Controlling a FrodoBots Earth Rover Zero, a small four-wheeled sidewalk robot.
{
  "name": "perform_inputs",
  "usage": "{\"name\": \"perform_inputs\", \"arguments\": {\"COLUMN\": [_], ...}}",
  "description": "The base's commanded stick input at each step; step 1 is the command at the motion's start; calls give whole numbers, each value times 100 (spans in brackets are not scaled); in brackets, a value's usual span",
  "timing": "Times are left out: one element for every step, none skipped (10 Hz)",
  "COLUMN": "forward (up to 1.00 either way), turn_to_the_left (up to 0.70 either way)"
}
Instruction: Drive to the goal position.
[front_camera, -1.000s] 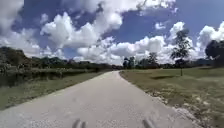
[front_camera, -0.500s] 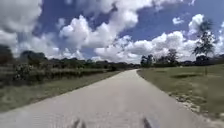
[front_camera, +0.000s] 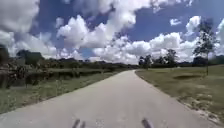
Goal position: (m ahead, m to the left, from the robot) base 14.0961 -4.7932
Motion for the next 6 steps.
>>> {"name": "perform_inputs", "arguments": {"forward": [70,70,70,70,70,70], "turn_to_the_left": [0,0,0,0,0,0]}}
